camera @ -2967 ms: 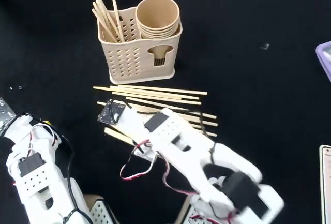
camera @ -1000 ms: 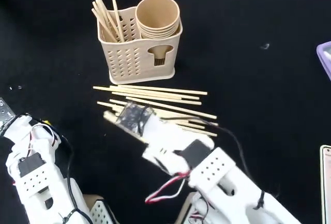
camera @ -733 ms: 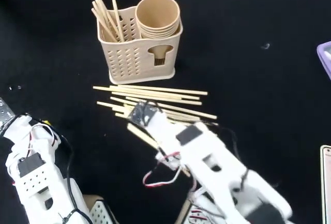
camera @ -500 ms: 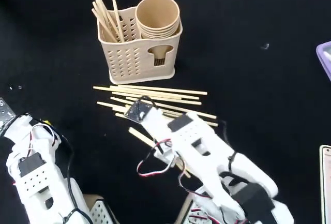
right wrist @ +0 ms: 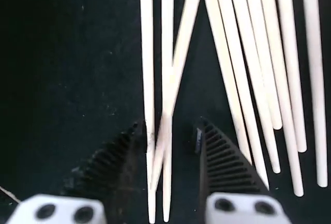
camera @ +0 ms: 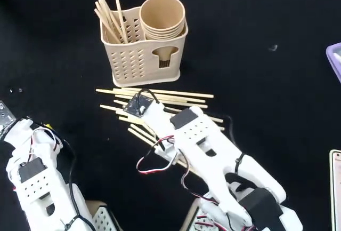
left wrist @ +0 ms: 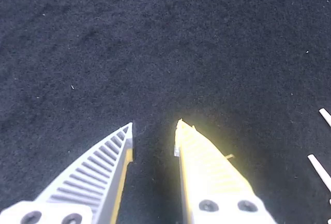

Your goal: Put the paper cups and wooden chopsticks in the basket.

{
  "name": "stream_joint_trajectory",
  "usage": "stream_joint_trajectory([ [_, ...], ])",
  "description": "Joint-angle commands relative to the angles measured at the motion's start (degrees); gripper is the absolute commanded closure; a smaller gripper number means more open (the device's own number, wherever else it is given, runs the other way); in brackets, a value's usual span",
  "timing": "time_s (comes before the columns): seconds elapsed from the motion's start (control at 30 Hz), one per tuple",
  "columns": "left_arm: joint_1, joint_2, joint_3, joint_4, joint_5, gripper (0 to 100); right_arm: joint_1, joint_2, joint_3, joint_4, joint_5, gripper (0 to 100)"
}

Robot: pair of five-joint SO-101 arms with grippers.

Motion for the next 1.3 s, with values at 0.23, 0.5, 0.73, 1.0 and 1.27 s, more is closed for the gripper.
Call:
stream_joint_trajectory([
  [0.23, 0.75, -0.88, -2.42, -1.05, 0.44, 86, -6.07, 0.57, -1.8, -13.27, -4.04, 85.4],
  [0.5, 0.75, -0.88, -2.42, -1.05, 0.44, 86, -0.53, 8.75, -2.24, -17.32, 0.09, 85.4],
  [0.73, 0.75, -0.88, -2.42, -1.05, 0.44, 86, -2.2, 12.35, -2.15, -17.14, -0.09, 85.7],
  [1.0, 0.75, -0.88, -2.42, -1.05, 0.44, 86, -1.85, 12.26, -2.07, -18.29, 0.44, 99.5],
  [1.27, 0.75, -0.88, -2.42, -1.05, 0.44, 86, -1.85, 4.53, -2.15, -15.82, 0.26, 98.8],
])
